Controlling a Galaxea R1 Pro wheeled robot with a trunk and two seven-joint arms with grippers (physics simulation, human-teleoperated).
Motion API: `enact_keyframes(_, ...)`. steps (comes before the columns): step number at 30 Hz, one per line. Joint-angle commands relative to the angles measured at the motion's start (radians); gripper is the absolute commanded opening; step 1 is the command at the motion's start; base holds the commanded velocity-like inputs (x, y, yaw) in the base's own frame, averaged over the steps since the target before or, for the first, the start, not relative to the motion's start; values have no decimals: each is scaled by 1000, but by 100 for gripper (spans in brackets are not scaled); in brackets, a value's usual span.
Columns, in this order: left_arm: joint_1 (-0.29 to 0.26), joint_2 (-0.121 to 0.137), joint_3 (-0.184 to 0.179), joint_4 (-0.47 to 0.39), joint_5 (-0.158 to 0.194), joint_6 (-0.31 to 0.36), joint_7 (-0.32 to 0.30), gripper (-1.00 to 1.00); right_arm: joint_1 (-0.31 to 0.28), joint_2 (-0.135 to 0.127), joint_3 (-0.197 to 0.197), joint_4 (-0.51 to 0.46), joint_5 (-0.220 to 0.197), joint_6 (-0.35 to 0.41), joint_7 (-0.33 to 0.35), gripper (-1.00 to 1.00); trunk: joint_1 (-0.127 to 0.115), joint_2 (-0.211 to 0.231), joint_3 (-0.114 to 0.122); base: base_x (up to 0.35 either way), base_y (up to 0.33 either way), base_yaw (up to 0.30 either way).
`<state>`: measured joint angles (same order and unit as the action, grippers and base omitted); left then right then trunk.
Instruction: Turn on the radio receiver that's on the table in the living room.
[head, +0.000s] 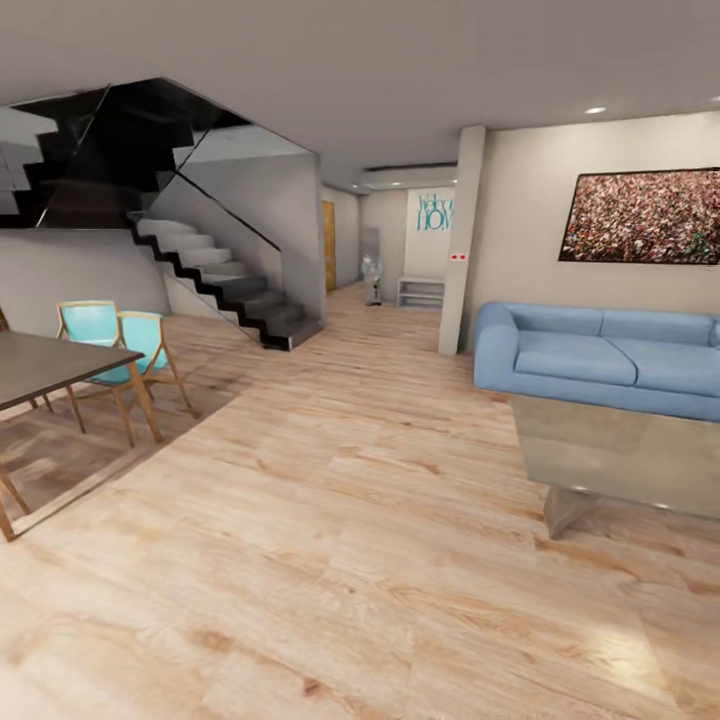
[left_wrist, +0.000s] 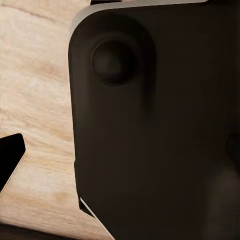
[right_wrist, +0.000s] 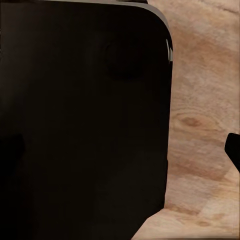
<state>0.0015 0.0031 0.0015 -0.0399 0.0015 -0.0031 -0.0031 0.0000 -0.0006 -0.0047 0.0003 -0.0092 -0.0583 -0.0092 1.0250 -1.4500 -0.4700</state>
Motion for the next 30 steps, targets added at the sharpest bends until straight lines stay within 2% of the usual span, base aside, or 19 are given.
enact_keyframes(1,0,0,0,0,0,0,0,100,0,0,0,0,0,0,0,100,0,0,0,0,0,-289)
enact_keyframes(30,0,0,0,0,0,0,0,100,0,-1,0,0,2,0,0,100,0,0,0,0,0,-289)
